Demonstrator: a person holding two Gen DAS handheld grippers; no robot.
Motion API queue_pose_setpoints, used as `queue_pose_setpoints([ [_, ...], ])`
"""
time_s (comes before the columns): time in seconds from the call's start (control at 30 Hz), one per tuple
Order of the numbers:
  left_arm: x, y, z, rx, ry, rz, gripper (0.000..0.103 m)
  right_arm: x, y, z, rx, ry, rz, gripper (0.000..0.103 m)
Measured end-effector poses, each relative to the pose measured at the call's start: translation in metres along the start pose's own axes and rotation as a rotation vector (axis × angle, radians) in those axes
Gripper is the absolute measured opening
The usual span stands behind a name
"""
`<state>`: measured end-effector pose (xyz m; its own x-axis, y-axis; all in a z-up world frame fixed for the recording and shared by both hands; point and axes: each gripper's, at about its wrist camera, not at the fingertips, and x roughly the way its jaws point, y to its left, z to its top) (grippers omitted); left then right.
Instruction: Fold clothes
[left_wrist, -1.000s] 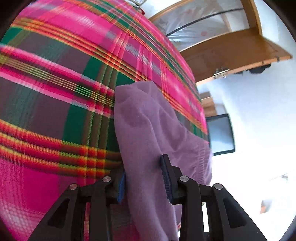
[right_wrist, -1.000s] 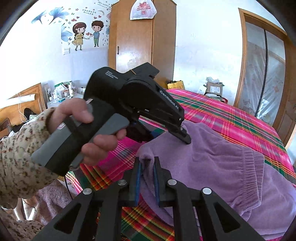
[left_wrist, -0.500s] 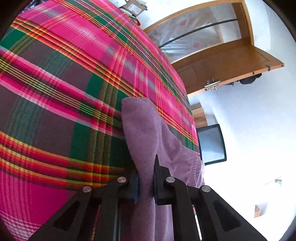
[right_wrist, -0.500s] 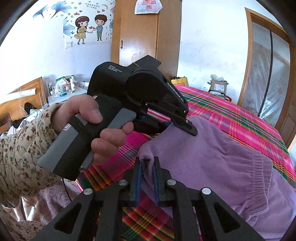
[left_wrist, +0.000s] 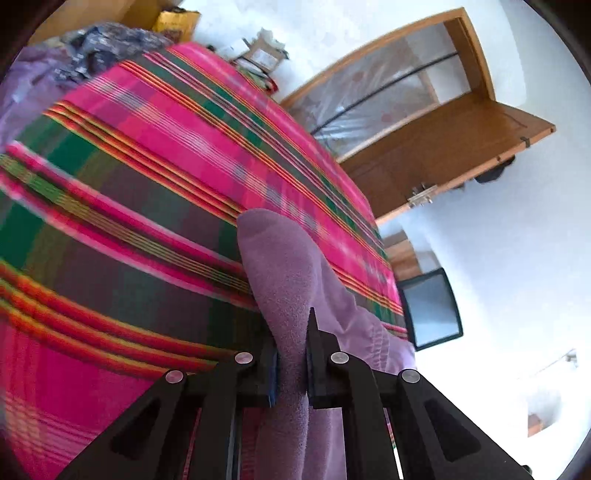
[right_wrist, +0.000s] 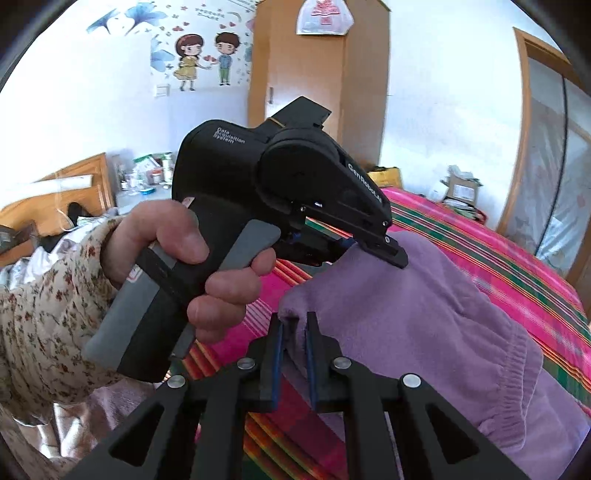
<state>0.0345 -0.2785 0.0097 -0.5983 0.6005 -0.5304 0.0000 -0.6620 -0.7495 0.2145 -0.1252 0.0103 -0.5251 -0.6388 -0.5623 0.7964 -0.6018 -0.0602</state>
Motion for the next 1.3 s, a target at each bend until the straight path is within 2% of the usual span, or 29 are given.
queue_pose_setpoints([
  [0.33, -0.038, 0.051, 0.006, -0.076, -0.054, 0.076, 0.011, 0.033, 0.027, 0.022, -0.046, 0.013, 0.132, 0.011],
  [0.53, -0.03, 0.061, 0.004, -0.077, -0.022, 0.118, 0.011, 0.056, 0.014, 0.021, 0.011, 0.079, 0.187, 0.011],
  [0.73, -0.026, 0.06, 0.004, -0.064, 0.011, 0.176, 0.015, 0.069, 0.01, 0.017, 0.038, 0.128, 0.206, 0.014],
  [0.8, -0.026, 0.062, 0.001, -0.085, 0.017, 0.187, 0.021, 0.073, 0.012, 0.015, 0.046, 0.143, 0.21, 0.014],
  [0.9, -0.033, 0.057, -0.004, -0.066, 0.017, 0.248, 0.021, 0.069, 0.006, 0.014, 0.062, 0.145, 0.202, 0.016],
  [1.0, -0.042, 0.046, -0.009, -0.042, 0.003, 0.284, 0.021, 0.052, -0.01, 0.014, 0.108, 0.102, 0.191, 0.026],
  [1.07, -0.047, 0.036, -0.011, -0.026, -0.025, 0.299, 0.021, 0.039, -0.023, 0.013, 0.145, 0.074, 0.178, 0.029],
  [1.2, -0.056, 0.019, -0.019, -0.01, -0.069, 0.324, 0.021, 0.0, -0.061, 0.003, 0.249, 0.025, 0.099, 0.029],
  [1.3, -0.063, 0.001, -0.028, -0.004, -0.127, 0.343, 0.021, -0.029, -0.097, -0.009, 0.318, -0.018, -0.002, 0.03],
])
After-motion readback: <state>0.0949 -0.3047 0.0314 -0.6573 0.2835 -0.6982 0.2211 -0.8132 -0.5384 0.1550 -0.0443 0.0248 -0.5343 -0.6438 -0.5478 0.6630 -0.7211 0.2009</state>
